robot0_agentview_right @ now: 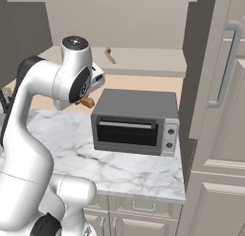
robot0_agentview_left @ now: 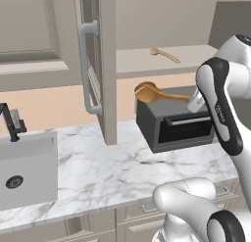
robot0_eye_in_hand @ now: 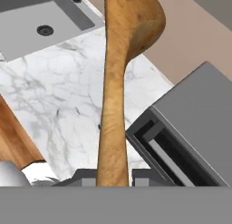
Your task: Organize the utensils by type. Pick up the wooden spoons from the counter and place them in the open cabinet. Then pick up the metallic utensils from the counter and place them in the open drawer.
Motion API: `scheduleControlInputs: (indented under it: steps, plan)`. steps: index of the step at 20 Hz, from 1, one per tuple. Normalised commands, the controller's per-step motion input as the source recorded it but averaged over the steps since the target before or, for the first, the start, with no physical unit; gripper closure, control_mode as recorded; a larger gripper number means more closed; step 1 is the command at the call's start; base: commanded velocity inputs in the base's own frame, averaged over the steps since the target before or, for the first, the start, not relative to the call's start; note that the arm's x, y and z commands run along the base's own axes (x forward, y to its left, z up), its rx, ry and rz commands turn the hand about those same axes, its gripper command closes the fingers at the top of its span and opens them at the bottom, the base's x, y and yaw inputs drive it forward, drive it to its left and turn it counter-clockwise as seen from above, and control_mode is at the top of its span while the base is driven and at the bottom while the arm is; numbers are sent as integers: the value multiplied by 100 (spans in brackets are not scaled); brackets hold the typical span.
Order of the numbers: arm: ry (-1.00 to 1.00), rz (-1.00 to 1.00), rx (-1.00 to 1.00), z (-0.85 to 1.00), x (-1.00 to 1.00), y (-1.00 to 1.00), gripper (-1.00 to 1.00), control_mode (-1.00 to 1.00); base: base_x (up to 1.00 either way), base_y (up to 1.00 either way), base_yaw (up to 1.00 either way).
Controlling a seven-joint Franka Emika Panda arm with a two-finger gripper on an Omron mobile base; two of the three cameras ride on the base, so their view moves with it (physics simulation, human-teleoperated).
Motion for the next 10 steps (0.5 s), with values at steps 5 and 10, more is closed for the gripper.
scheduleControlInputs:
  steps: [5, 10]
  plan:
    - [-9, 3, 0, 18, 7, 0, 100, -100, 0, 0, 0]
    - [0, 0, 0, 31, 34, 0, 100, -100, 0, 0, 0]
